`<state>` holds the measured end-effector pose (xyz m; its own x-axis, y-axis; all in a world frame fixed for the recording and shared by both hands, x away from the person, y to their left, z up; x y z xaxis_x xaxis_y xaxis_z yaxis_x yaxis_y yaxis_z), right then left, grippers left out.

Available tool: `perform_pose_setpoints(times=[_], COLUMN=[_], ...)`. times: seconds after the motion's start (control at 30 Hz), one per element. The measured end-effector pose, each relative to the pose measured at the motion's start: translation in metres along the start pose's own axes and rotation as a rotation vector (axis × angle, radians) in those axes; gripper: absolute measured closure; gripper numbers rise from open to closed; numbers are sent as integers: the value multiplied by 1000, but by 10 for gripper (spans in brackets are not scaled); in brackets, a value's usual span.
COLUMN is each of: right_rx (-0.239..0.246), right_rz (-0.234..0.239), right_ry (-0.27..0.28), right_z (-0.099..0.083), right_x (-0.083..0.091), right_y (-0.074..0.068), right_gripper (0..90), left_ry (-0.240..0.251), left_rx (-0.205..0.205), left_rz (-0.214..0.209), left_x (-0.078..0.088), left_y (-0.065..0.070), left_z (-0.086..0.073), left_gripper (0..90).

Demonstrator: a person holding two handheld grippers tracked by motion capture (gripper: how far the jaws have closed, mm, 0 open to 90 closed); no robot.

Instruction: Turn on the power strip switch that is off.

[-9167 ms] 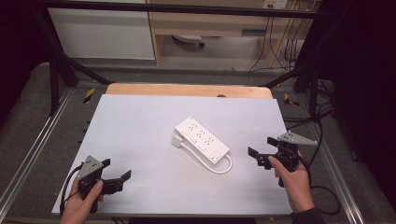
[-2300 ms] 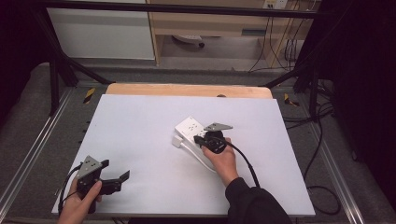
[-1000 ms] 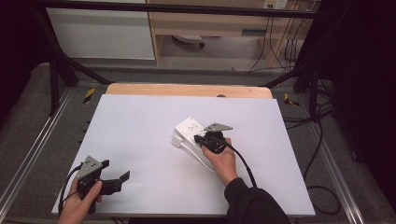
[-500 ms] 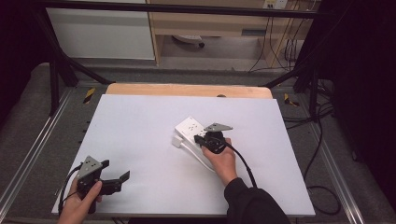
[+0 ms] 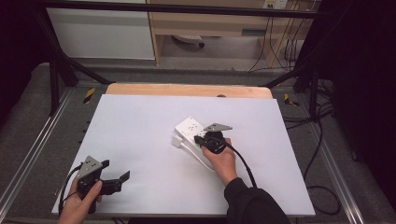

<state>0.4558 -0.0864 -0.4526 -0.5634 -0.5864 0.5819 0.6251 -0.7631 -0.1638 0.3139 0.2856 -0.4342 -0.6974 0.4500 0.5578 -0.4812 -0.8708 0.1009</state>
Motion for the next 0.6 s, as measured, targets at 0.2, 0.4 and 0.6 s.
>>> perform_pose_setpoints(times=[0.2,0.4,0.6], right_rx=[-3,-10,-15], right_rz=[-1,-1,-1], right_ry=[-1,-6,-12], right_z=[0,1,2], right_x=[0,0,0], right_y=[0,-1,0], right_gripper=[900,900,900], left_ry=[-1,-1,-1], left_rx=[0,0,0], left_rz=[-1,-1,0], left_x=[0,0,0], left_y=[0,0,-1], left_z=[0,0,0], left_gripper=[66,66,66])
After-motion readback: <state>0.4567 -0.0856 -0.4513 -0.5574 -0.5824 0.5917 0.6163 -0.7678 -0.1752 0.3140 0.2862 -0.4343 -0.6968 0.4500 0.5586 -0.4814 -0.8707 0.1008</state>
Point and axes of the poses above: each handheld gripper's, and its own axes: x roughly backward along the jaws, z roughly out of its top, y roughly to its right, the point moved 1 cm from there along -x, roughly forward along the jaws, and after that the axes turned 3 degrees about -y, right-handed, at the moved point
